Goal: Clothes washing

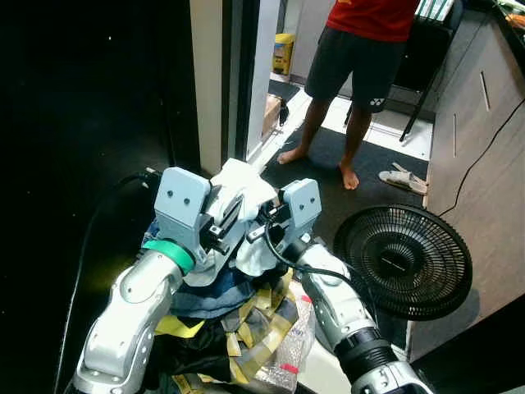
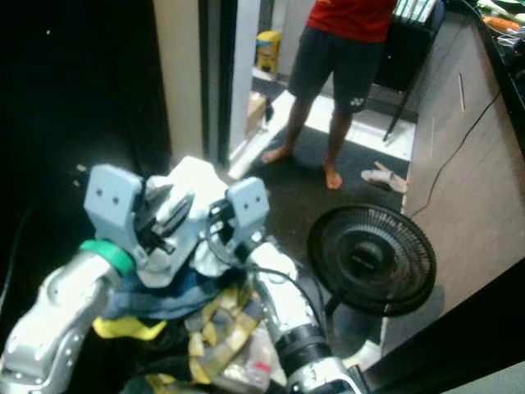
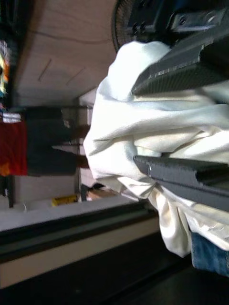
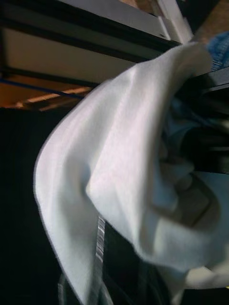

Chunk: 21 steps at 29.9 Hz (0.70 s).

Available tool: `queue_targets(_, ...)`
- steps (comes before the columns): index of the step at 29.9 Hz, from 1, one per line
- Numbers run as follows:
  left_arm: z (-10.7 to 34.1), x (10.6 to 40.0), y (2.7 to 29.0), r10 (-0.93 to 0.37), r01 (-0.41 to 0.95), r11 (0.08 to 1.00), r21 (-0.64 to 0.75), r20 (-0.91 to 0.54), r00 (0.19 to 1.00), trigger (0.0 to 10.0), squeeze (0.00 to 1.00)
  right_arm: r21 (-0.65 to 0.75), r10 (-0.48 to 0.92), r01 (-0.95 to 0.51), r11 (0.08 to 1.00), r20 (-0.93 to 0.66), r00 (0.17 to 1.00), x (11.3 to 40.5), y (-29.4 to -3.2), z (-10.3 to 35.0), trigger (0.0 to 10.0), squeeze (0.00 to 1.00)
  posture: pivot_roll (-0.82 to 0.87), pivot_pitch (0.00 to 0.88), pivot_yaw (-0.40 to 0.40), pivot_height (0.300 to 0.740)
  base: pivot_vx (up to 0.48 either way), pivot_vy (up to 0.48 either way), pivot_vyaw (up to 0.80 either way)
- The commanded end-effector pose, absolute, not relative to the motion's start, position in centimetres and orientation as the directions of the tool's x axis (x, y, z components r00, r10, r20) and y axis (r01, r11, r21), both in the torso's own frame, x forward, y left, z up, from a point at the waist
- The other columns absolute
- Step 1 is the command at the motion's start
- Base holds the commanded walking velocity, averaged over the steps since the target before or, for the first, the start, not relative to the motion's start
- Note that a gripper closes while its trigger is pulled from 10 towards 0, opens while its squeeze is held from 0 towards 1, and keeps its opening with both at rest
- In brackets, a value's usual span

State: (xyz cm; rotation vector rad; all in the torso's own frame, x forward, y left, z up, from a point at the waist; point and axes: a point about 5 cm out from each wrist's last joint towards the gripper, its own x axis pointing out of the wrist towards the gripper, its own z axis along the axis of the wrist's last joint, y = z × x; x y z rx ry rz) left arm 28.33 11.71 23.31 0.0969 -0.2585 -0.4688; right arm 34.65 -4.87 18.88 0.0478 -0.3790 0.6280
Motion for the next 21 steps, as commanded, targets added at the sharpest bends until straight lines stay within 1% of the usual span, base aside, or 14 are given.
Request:
queue_targets(1, 24.1, 27.6, 11.8, -0.489, 0.470, 0.872, 0.135, 0.254, 0.834, 10.0, 1.00, -0.025, 0.505, -0.547, 0.837, 0.422, 0.753, 34.6, -6.0, 20.1, 10.0, 0.00, 0.08, 0.085, -0.001, 0.740, 0.000, 0.000, 0.00)
queue_targets(3, 24.5, 27.3, 11.8, -0.500, 0.485, 0.866, 0.126, 0.268, 0.823, 10.0, 1.00, -0.008, 0.486, -0.537, 0.843, 0.437, 0.757, 34.5, -6.4, 20.5, 10.0, 0.00, 0.08, 0.086, -0.002, 0.740, 0.000, 0.000, 0.00)
queue_targets(5, 25.9, 25.8, 11.6, -0.571, 0.577, 0.813, 0.078, 0.303, 0.763, 10.0, 1.00, 0.064, 0.358, -0.450, 0.891, 0.511, 0.781, 34.4, -9.0, 22.4, 10.0, 0.00, 0.09, 0.091, -0.005, 0.740, 0.000, 0.000, 0.00)
queue_targets(6, 26.5, 25.3, 11.7, -0.575, 0.589, 0.806, 0.062, 0.319, 0.753, 10.0, 1.00, 0.096, 0.296, -0.412, 0.906, 0.551, 0.780, 34.3, -10.4, 23.6, 10.0, 0.00, 0.09, 0.091, -0.005, 0.740, 0.000, 0.000, 0.00)
queue_targets(7, 26.5, 25.3, 11.7, -0.575, 0.589, 0.806, 0.062, 0.319, 0.753, 10.0, 1.00, 0.096, 0.296, -0.412, 0.906, 0.551, 0.780, 34.3, -10.4, 23.6, 10.0, 0.00, 0.09, 0.091, -0.005, 0.740, 0.000, 0.000, 0.00)
queue_targets(8, 27.1, 25.1, 12.0, -0.569, 0.592, 0.805, 0.040, 0.336, 0.751, 10.0, 0.66, 0.121, 0.247, -0.385, 0.915, 0.586, 0.771, 34.1, -11.5, 24.7, 10.0, 0.00, 0.08, 0.091, -0.003, 0.740, 0.000, 0.000, 0.00)
queue_targets(9, 27.6, 25.0, 12.2, -0.562, 0.593, 0.805, 0.030, 0.358, 0.746, 10.0, 0.00, 0.139, 0.212, -0.368, 0.920, 0.612, 0.762, 33.9, -12.4, 25.7, 10.0, 0.00, 0.08, 0.091, -0.003, 0.740, 0.000, 0.000, 0.00)
queue_targets(12, 29.3, 25.5, 12.4, -0.534, 0.585, 0.811, 0.007, 0.419, 0.735, 10.0, 0.00, 0.143, 0.166, -0.327, 0.934, 0.635, 0.754, 33.7, -14.2, 26.9, 10.0, 0.00, 0.08, 0.088, 0.000, 0.740, 0.000, 0.000, 0.00)
queue_targets(13, 30.1, 26.1, 12.5, -0.499, 0.563, 0.827, -0.012, 0.446, 0.743, 10.0, 0.00, 0.127, 0.151, -0.285, 0.950, 0.612, 0.776, 33.9, -14.9, 26.2, 10.0, 0.00, 0.07, 0.086, 0.001, 0.740, 0.000, 0.000, 0.00)
queue_targets(14, 30.1, 26.1, 12.5, -0.499, 0.563, 0.827, -0.012, 0.446, 0.743, 10.0, 0.00, 0.127, 0.151, -0.285, 0.950, 0.612, 0.776, 33.9, -14.9, 26.2, 10.0, 0.00, 0.07, 0.086, 0.001, 0.740, 0.000, 0.000, 0.00)
queue_targets(15, 30.6, 27.3, 12.6, -0.446, 0.497, 0.868, -0.004, 0.435, 0.782, 10.0, 0.00, 0.092, 0.155, -0.249, 0.964, 0.569, 0.808, 34.0, -15.3, 24.7, 10.0, 0.00, 0.07, 0.084, 0.004, 0.740, 0.000, 0.000, 0.00)
queue_targets(18, 30.6, 27.6, 12.7, -0.430, 0.466, 0.885, 0.015, 0.409, 0.804, 10.0, 0.00, 0.085, 0.164, -0.250, 0.965, 0.550, 0.819, 33.8, -15.2, 24.3, 10.0, 0.00, 0.07, 0.084, 0.004, 0.740, 0.000, 0.000, 0.00)
queue_targets(20, 29.6, 27.7, 13.1, -0.425, 0.395, 0.905, 0.156, 0.338, 0.840, 10.0, 0.00, 0.066, 0.202, -0.276, 0.959, 0.520, 0.830, 32.6, -14.3, 23.2, 10.0, 0.00, 0.06, 0.083, 0.017, 0.740, 0.000, 0.000, 0.00)
queue_targets(21, 29.6, 27.7, 13.1, -0.425, 0.395, 0.905, 0.156, 0.338, 0.840, 10.0, 0.00, 0.066, 0.202, -0.276, 0.959, 0.520, 0.830, 32.6, -14.3, 23.2, 10.0, 0.00, 0.06, 0.083, 0.017, 0.740, 0.000, 0.000, 0.00)
